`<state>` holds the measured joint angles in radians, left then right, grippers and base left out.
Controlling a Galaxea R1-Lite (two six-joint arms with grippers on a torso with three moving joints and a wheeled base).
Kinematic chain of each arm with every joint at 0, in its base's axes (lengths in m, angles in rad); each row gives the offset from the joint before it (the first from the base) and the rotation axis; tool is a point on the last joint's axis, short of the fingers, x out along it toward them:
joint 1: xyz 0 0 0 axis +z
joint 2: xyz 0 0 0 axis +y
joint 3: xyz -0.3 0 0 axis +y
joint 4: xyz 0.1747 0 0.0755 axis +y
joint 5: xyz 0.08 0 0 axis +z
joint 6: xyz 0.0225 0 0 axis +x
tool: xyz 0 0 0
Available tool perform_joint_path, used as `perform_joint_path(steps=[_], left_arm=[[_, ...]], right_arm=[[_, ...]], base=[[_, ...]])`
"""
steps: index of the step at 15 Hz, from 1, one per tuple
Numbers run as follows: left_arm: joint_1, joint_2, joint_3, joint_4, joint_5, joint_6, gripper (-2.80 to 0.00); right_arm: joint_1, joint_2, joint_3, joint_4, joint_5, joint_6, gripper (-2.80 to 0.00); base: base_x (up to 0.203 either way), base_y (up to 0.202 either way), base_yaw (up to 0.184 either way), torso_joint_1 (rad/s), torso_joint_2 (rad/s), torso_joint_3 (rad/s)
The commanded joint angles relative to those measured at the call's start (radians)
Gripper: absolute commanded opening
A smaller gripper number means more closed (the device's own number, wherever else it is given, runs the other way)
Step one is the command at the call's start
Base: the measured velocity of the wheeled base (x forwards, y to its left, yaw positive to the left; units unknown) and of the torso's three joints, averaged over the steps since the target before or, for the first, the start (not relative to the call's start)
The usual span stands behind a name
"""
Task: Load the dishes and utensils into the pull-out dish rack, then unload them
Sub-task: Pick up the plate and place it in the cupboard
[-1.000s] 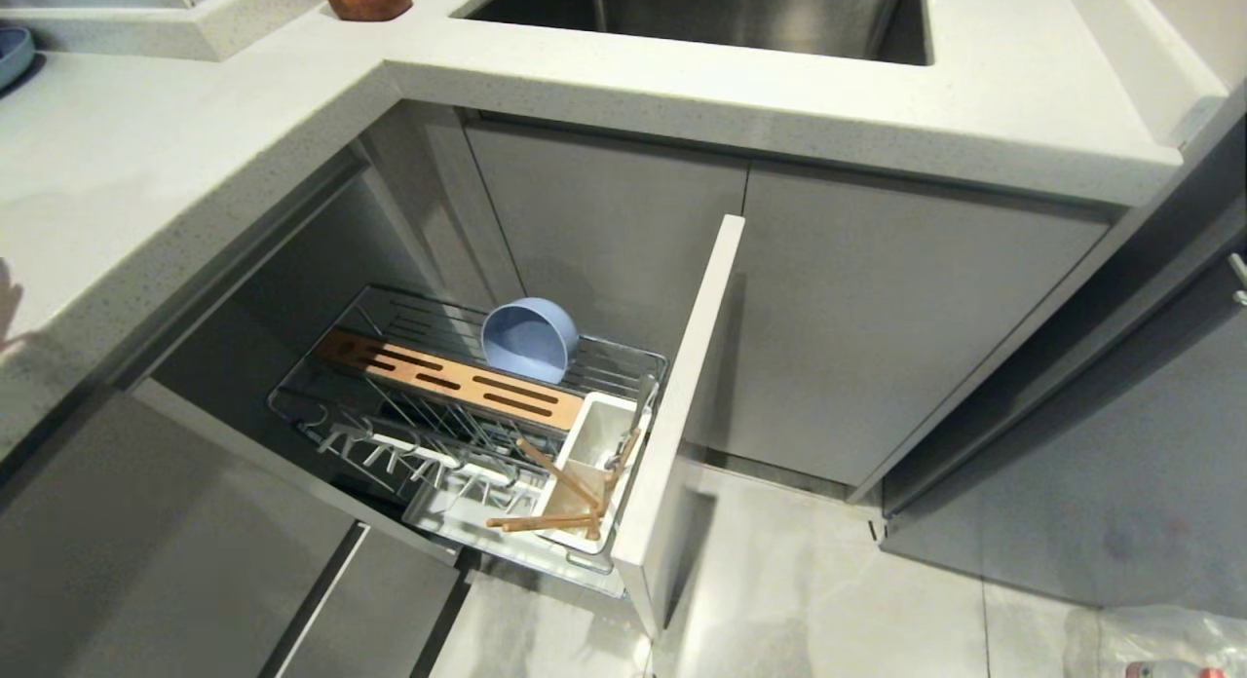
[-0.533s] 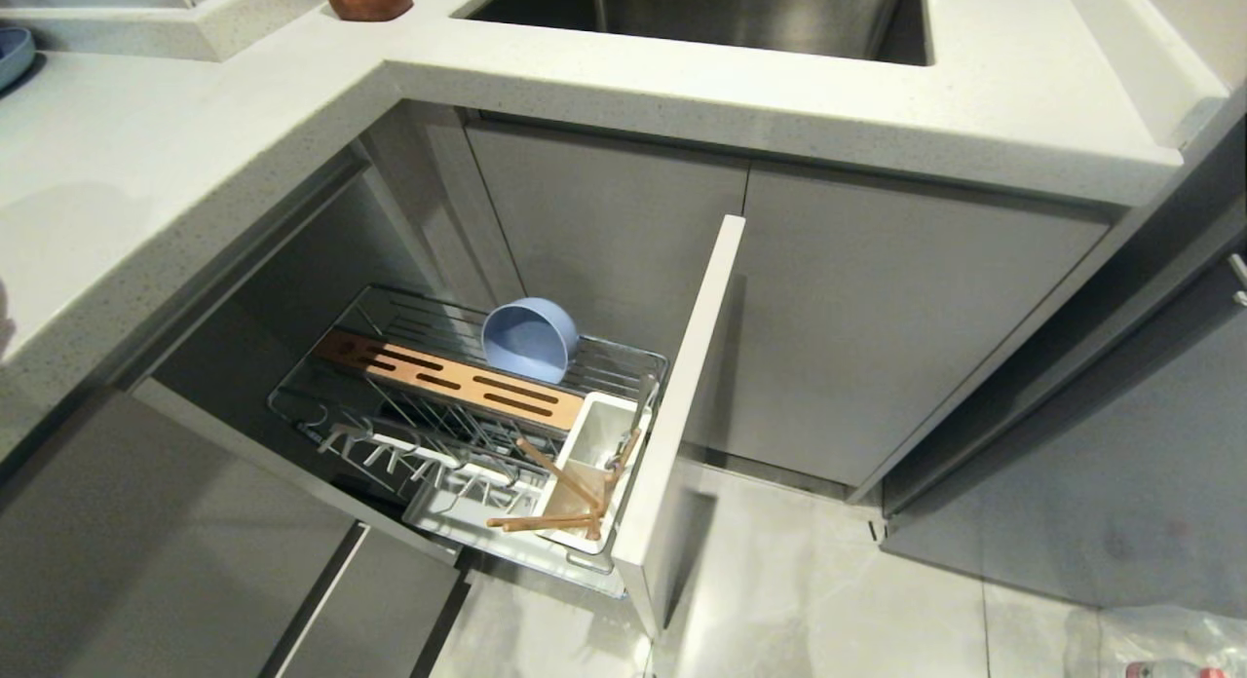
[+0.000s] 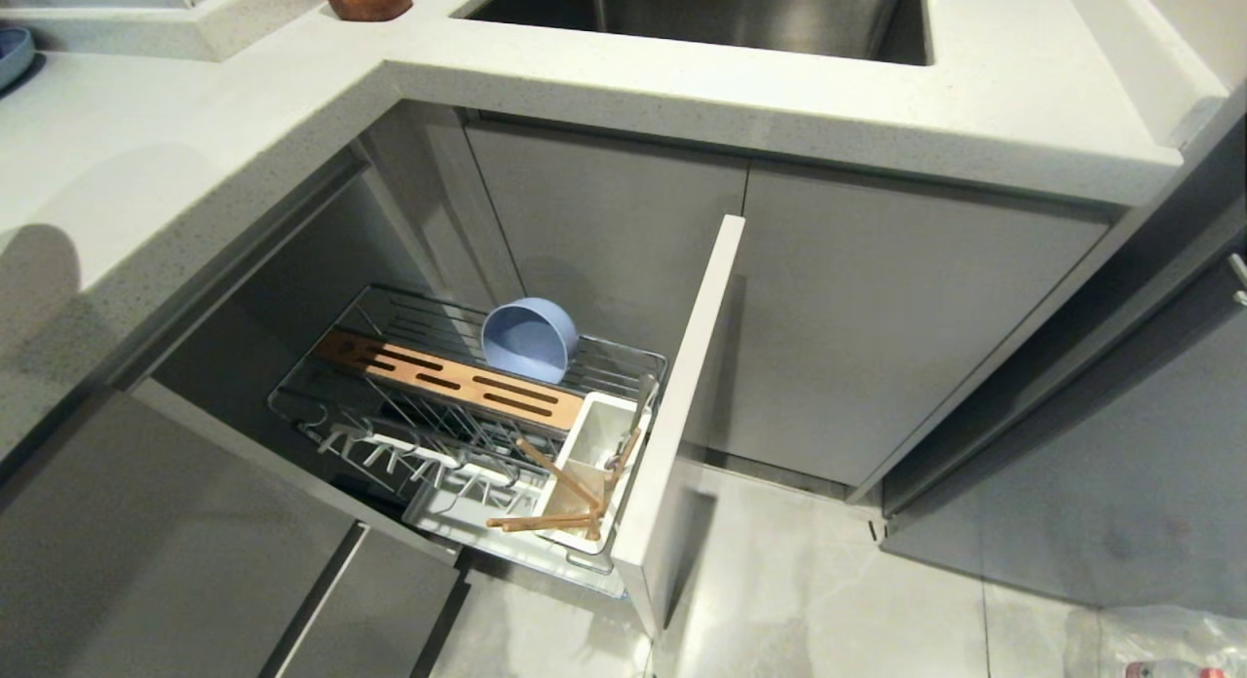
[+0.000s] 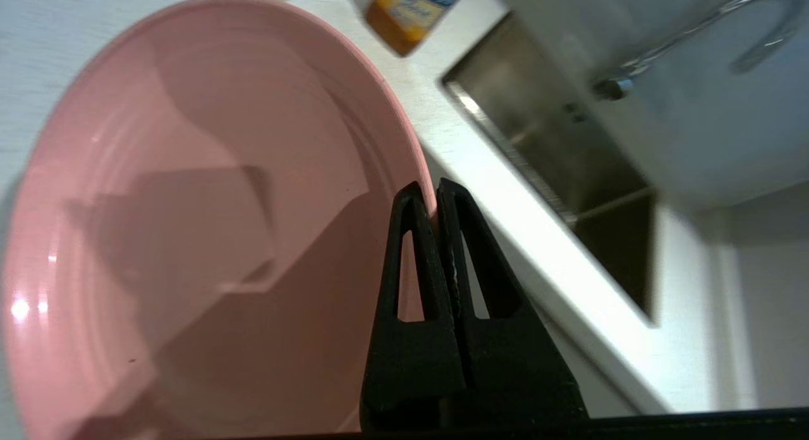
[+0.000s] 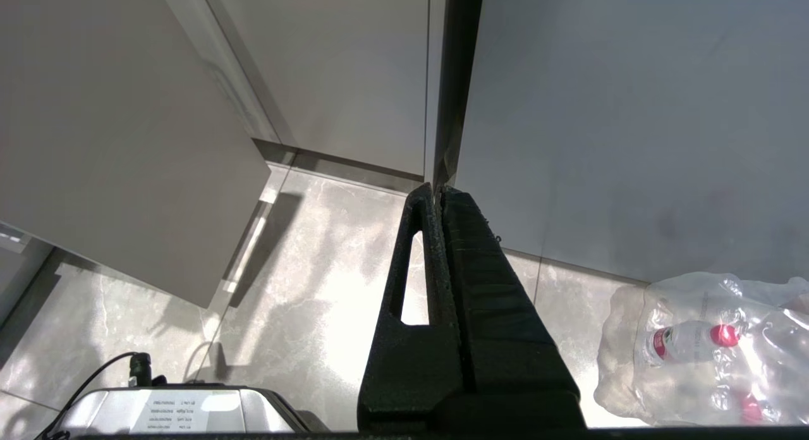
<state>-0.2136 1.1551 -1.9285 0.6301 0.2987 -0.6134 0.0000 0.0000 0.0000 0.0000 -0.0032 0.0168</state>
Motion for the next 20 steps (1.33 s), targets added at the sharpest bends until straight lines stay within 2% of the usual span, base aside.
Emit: perform_joint_path(steps=[1, 5, 9, 11, 13, 15, 17, 19, 20], left_arm=[[-0.051, 0.016, 0.001, -0.020, 0.002, -0.025, -2.80], [-0.220, 0.037, 0.017, -0.120, 0.002, -0.091, -2.80], [-0.413, 0.077, 0.120, -0.295, 0.021, -0.095, -2.80], [-0.455, 0.131, 0.168, -0.369, 0.112, -0.103, -2.80], [-0.488, 0.181, 0.226, -0.470, 0.239, -0.132, -2.80], [-0.528, 0.205, 0.279, -0.506, 0.337, -0.178, -2.80], [-0.597, 0.216, 0.329, -0.510, 0.428, -0.228, -2.80], [-0.673, 0.232, 0.411, -0.542, 0.548, -0.272, -2.80], [-0.684, 0.243, 0.438, -0.569, 0.587, -0.294, -2.80]], right_arm=[[0.000, 0.002, 0.000, 0.000, 0.000, 0.001, -2.80], [0.000, 0.002, 0.000, 0.000, 0.000, 0.000, -2.80], [0.000, 0.002, 0.000, 0.000, 0.000, 0.000, -2.80], [0.000, 0.002, 0.000, 0.000, 0.000, 0.000, -2.80], [0.000, 0.002, 0.000, 0.000, 0.000, 0.000, -2.80], [0.000, 0.002, 0.000, 0.000, 0.000, 0.000, -2.80], [0.000, 0.002, 0.000, 0.000, 0.000, 0.000, -2.80], [0.000, 0.002, 0.000, 0.000, 0.000, 0.000, -2.80], [0.000, 0.002, 0.000, 0.000, 0.000, 0.000, -2.80]], base=[[0.000, 0.000, 0.000, 0.000, 0.00, 0.000], [0.000, 0.000, 0.000, 0.000, 0.00, 0.000], [0.000, 0.000, 0.000, 0.000, 0.00, 0.000], [0.000, 0.000, 0.000, 0.000, 0.00, 0.000], [0.000, 0.000, 0.000, 0.000, 0.00, 0.000], [0.000, 0.000, 0.000, 0.000, 0.00, 0.000], [0.000, 0.000, 0.000, 0.000, 0.00, 0.000], [0.000, 0.000, 0.000, 0.000, 0.00, 0.000], [0.000, 0.000, 0.000, 0.000, 0.00, 0.000]])
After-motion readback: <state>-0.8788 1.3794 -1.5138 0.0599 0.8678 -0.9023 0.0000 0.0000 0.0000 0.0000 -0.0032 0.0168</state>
